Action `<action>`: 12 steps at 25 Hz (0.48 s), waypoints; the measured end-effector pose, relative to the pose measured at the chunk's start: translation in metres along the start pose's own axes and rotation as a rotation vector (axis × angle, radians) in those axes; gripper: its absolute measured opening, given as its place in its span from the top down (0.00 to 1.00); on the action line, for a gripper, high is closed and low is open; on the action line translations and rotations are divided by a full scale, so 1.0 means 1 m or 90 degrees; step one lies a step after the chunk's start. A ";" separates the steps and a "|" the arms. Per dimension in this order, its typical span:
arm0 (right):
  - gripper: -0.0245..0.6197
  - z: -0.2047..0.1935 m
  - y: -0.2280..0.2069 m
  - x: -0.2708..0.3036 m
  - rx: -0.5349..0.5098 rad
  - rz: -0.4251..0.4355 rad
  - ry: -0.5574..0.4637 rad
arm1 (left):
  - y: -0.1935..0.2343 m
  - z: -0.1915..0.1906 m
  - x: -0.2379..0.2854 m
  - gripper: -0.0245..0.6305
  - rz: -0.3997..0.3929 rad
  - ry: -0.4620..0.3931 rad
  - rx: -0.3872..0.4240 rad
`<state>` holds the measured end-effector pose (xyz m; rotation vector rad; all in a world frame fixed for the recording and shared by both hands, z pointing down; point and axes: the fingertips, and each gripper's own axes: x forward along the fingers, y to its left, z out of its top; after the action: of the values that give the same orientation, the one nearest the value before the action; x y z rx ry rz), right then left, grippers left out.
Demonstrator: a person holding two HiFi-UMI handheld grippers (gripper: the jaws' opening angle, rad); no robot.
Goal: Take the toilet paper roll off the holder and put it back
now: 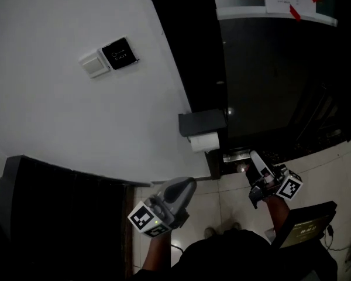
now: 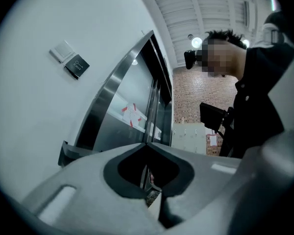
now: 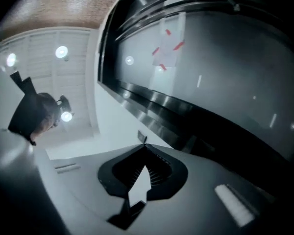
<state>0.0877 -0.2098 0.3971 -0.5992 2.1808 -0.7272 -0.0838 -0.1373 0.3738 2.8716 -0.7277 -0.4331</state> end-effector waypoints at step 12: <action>0.96 -0.026 0.128 0.050 -0.351 0.141 0.152 | -0.027 0.022 0.037 0.97 -0.098 -0.046 0.022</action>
<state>0.0132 -0.1394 0.3025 -0.5442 2.6358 -0.0707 -0.0480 -0.1336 0.3384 2.9697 -0.5309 -0.5519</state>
